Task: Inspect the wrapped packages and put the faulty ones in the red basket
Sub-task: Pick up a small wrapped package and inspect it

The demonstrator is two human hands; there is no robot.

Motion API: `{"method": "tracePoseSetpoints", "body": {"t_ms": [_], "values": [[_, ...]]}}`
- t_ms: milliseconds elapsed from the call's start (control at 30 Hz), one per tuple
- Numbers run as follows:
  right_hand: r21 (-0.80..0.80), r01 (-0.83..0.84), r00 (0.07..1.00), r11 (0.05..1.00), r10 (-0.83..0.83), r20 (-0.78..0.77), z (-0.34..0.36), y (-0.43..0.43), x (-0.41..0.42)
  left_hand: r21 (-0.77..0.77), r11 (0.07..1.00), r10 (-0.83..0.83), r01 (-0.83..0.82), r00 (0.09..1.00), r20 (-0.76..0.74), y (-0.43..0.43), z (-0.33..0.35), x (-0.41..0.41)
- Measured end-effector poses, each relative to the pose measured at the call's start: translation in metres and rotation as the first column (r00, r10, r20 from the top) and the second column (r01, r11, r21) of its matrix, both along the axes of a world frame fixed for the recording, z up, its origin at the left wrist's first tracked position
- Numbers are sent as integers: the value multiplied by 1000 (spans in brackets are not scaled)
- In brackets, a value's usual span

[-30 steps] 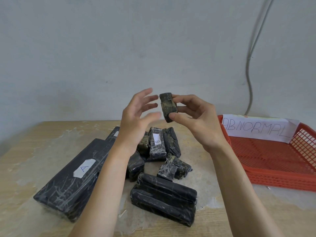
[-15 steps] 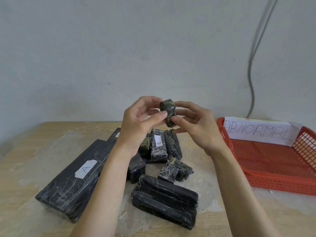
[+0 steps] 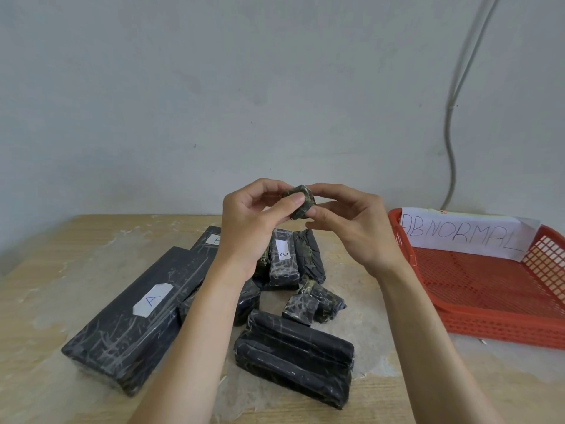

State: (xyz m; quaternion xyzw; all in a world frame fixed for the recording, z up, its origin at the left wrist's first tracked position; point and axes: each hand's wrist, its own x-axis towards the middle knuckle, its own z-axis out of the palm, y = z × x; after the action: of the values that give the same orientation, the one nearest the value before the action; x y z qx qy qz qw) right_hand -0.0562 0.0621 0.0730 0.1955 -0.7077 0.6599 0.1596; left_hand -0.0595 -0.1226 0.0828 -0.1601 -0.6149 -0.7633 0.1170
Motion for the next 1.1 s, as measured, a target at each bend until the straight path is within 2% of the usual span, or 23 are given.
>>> {"method": "tracePoseSetpoints", "body": {"t_ms": [100, 200, 300, 433, 533, 600, 700, 800, 933, 1033, 1100], "values": [[33, 7, 1000, 999, -7, 1, -1, 0, -1, -9, 999, 32, -32, 999, 15, 1, -2, 0], [13, 13, 1000, 1000, -13, 9, 0, 0, 1, -56, 998, -8, 8, 1000, -2, -2, -3, -2], [1, 10, 1000, 1000, -10, 7, 3, 0, 3, -95, 994, -63, 59, 997, -47, -7, -2, -3], [20, -9, 1000, 1000, 9, 6, 4, -1, 4, -125, 991, -53, 40, 993, -102, -11, -1, -4], [13, -26, 1000, 1000, 25, 13, 4, 0, 5, -221, 975, -70, 27, 979, -192, -16, 1, -4], [-72, -29, 999, 997, 31, 37, 6, 2, 6, -319, 948, -78, -23, 950, -302, -20, 0, -4], [-214, 25, 993, 977, 0, 117, 10, 3, 7, -487, 844, -59, -226, 863, -502, -19, -1, -4], [-236, 91, 983, 967, -50, 176, 10, 5, 6, -535, 784, -71, -314, 811, -580, -11, 0, 2], [-314, 25, 988, 949, 24, 153, 12, 19, 6, -515, 808, -39, -287, 845, -533, -4, 1, 5], [-302, -3, 995, 953, 33, 95, 17, 32, 12, -478, 869, -28, -125, 953, -301, 6, 1, 10], [-248, 17, 998, 969, -3, 59, 20, 40, 20, -427, 902, -38, -61, 975, -221, 17, -1, 17]]}}
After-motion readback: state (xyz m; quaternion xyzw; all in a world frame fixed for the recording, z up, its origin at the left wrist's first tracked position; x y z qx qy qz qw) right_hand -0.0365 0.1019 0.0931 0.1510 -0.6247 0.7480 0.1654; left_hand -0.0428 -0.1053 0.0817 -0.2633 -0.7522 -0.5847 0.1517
